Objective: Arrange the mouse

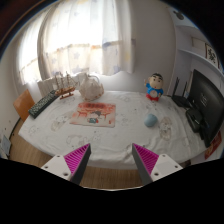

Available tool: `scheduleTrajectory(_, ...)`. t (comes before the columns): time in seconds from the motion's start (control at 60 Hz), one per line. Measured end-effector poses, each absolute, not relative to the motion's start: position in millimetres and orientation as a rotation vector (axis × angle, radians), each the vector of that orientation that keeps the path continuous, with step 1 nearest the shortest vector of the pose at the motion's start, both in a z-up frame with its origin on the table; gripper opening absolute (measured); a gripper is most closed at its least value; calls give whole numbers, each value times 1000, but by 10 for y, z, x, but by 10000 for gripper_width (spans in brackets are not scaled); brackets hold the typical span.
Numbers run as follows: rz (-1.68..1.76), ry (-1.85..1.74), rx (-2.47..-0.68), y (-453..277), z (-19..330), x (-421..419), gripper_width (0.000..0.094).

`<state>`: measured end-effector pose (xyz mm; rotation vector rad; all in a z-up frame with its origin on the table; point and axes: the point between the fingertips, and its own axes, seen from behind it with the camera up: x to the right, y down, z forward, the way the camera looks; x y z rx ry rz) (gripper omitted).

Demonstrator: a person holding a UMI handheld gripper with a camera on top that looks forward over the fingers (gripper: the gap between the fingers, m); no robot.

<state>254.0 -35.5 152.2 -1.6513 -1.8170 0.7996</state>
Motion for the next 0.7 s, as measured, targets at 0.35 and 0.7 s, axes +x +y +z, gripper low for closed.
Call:
scheduleTrajectory(0.35,688,-1575,-1712,861,1200,2266,852)
scheduleTrajectory(0.7,762,-1555,-1601,1253,655,1287,851)
